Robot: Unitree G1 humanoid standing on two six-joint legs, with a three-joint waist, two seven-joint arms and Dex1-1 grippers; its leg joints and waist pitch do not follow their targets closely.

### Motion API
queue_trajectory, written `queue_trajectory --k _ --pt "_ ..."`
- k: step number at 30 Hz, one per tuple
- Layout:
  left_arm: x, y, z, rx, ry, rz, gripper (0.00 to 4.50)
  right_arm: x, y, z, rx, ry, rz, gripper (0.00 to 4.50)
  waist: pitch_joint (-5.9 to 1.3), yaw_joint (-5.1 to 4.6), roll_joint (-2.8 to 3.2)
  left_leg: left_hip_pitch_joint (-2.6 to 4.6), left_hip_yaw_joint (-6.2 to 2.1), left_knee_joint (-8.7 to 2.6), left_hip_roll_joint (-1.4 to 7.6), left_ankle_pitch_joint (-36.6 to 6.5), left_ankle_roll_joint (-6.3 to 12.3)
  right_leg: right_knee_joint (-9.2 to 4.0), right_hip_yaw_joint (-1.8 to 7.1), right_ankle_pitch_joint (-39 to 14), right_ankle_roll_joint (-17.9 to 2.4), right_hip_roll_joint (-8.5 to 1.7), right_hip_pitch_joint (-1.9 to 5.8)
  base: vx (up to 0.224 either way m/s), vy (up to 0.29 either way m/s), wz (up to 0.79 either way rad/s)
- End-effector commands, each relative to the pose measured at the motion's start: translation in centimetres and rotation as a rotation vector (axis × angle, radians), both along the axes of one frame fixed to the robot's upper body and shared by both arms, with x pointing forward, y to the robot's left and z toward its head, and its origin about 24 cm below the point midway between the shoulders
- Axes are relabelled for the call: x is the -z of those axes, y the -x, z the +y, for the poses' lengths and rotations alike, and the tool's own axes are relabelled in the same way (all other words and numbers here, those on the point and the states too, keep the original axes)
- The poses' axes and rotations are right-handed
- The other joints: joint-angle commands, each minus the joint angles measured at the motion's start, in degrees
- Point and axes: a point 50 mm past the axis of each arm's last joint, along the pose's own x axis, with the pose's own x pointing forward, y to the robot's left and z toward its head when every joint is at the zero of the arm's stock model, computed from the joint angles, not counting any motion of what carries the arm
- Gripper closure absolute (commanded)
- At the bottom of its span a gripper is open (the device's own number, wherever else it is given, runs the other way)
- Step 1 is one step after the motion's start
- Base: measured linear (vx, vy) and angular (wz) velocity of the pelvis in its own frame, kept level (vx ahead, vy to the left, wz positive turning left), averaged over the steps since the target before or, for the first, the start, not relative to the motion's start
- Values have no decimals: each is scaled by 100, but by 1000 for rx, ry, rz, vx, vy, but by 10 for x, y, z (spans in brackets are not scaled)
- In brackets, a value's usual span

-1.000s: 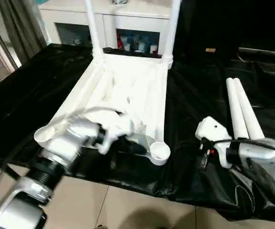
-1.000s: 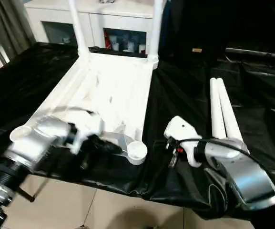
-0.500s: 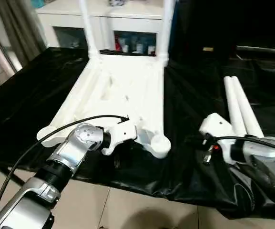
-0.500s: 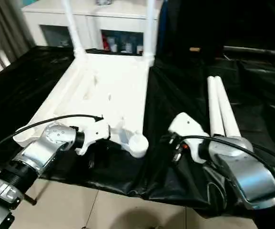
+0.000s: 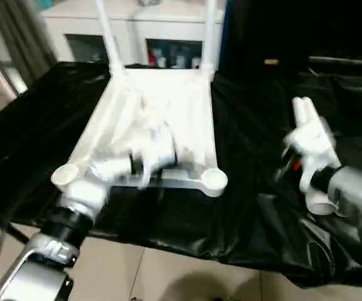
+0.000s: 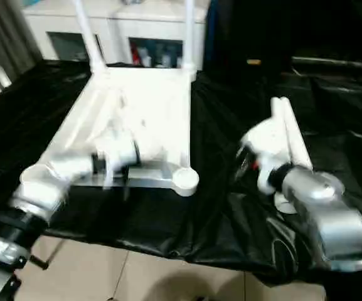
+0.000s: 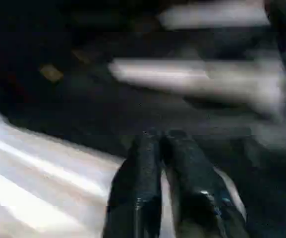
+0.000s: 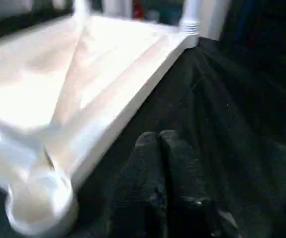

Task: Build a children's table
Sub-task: Rotate table base

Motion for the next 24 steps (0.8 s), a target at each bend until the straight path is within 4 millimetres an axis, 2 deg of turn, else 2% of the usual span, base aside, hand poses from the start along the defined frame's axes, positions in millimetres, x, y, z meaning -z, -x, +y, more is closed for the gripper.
queue_trajectory --k 1,2,3,4,5,6,7,8,9,10,11,13,15,18,19,20,21,23,24 --pt "3 -6 12 -200 6 20 371 1 2 -8 143 37 -4 401 -284 -44 -124 -39 33 -373 36 -519 378 -488 243 -2374 -373 -335 301 0 0 0" --pt "4 -7 12 -218 7 20 366 1 1 -8 158 31 -7 388 -292 -49 -105 -25 40 -365 23 -547 358 -484 244 -2432 -318 -331 301 0 0 0" --pt "5 -7 13 -234 7 20 365 1 1 -8 171 26 -11 377 -278 -67 -86 -16 49 -365 -10 -627 352 -535 231 -2662 -170 -334 295 0 0 0" --pt "4 -9 15 -353 71 39 350 -1 3 -6 213 20 -17 369 -276 -103 -153 -19 53 -364 -20 -668 350 -562 228 -2783 -57 -326 298 0 0 0" --pt "4 -10 16 -360 75 41 350 -1 3 -6 215 20 -17 369 -275 -108 -145 -23 50 -361 -33 -671 354 -563 217 -2824 -32 -325 300 0 0 0" --pt "4 -10 17 -408 107 44 350 -2 4 -7 240 28 -24 369 -296 -108 -99 -17 36 -355 -27 -638 345 -567 212 -2825 4 -334 305 0 0 0" --pt "4 -8 18 -434 116 52 323 -3 6 -8 273 21 -23 345 -293 -122 -114 -31 28 -362 -22 -607 372 -570 216 -2735 41 -326 304 0 0 0" --pt "7 -3 18 -442 112 64 319 -2 9 -10 320 -3 -16 335 -400 -108 -32 -6 11 -338 -11 -534 354 -526 210 -2625 -1 -340 347 0 0 0" --pt "8 -2 17 -439 107 74 314 -1 10 -11 320 -5 -11 329 -385 -132 -58 -59 -10 -362 22 -395 359 -490 232 -2306 -66 -348 351 0 0 0" --pt "11 0 16 -435 77 92 303 2 11 -12 329 0 1 325 -392 -138 -30 -38 -1 -351 20 -391 347 -488 238 -2196 -103 -335 335 0 0 0" --pt "11 -1 17 -445 76 91 288 3 10 -14 342 10 5 311 -397 -143 -67 -39 12 -344 3 -349 375 -474 254 -2089 -155 -322 334 0 0 0" --pt "12 -2 15 -445 78 110 277 3 8 -14 330 20 13 297 -386 -132 -6 -19 22 -341 -1 -384 382 -493 254 -2114 -188 -322 326 0 0 0" --pt "13 -7 16 -468 70 109 260 0 4 -16 342 29 14 282 -381 -133 -17 -26 24 -342 -15 -434 390 -502 249 -2172 -167 -312 332 0 0 0" --pt "19 -9 17 -489 42 140 224 -5 1 -13 335 60 8 245 -372 -153 89 5 16 -334 -34 -564 355 -523 233 -2315 -108 -301 321 0 0 0" --pt "20 -8 16 -483 23 131 215 -6 2 -12 329 65 8 238 -385 -161 34 -9 21 -328 -31 -505 375 -527 243 -2213 -120 -305 341 0 0 0" --pt "21 -8 16 -479 13 127 215 -6 3 -11 327 67 8 238 -379 -158 35 -25 17 -335 -33 -488 387 -516 243 -2210 -123 -304 350 0 0 0" --pt "22 -7 13 -461 10 130 206 -5 4 -8 312 63 12 232 -401 -142 159 -23 2 -325 -34 -426 405 -492 241 -2170 -140 -320 353 0 0 0" --pt "19 -5 9 -434 42 133 199 -5 4 -5 307 56 11 225 -403 -165 126 -41 6 -319 -31 -372 449 -498 243 -2040 -184 -306 357 0 0 0" --pt "18 -5 7 -427 52 131 180 -5 4 -5 310 55 10 203 -402 -164 94 -56 16 -314 -45 -371 471 -491 242 -2096 -195 -310 365 0 0 0"
